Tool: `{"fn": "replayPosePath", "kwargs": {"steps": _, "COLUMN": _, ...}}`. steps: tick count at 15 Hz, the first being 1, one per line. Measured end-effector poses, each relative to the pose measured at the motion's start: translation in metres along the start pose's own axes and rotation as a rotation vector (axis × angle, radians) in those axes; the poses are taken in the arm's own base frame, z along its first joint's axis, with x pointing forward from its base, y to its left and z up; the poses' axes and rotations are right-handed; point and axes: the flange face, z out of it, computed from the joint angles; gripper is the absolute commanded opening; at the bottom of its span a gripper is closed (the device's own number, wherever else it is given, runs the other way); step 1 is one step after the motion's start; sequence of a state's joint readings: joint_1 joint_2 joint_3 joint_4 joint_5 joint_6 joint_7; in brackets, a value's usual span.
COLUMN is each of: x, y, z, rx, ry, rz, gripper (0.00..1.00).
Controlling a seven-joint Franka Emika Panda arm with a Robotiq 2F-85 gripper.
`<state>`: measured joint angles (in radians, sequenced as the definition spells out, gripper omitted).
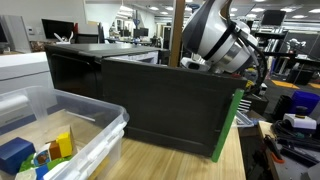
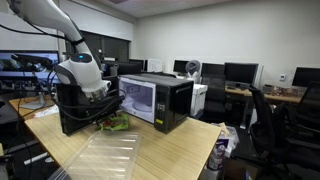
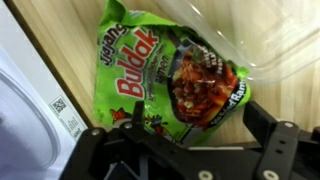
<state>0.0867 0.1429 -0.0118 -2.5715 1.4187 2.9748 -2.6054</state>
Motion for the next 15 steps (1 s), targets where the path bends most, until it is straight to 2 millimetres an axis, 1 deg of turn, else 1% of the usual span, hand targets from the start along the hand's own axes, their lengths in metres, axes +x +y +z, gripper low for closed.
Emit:
{"fn": "replayPosePath", "kwargs": {"steps": 2, "x": -0.003, "y": -0.006, "z": 0.005, "rx": 0.018, "ry": -0.007, "rz": 0.003, "gripper": 1.0}}
{"fn": "replayPosePath", "kwargs": {"steps": 7, "x": -0.011, "y": -0.011, "z": 0.016, "rx": 0.044, "ry": -0.02, "rz": 0.018, "gripper": 1.0}}
{"fn": "replayPosePath", "kwargs": {"steps": 15, "x": -0.011, "y": -0.01, "z": 0.016, "rx": 0.042, "ry": -0.02, "rz": 0.019, "gripper": 1.0}}
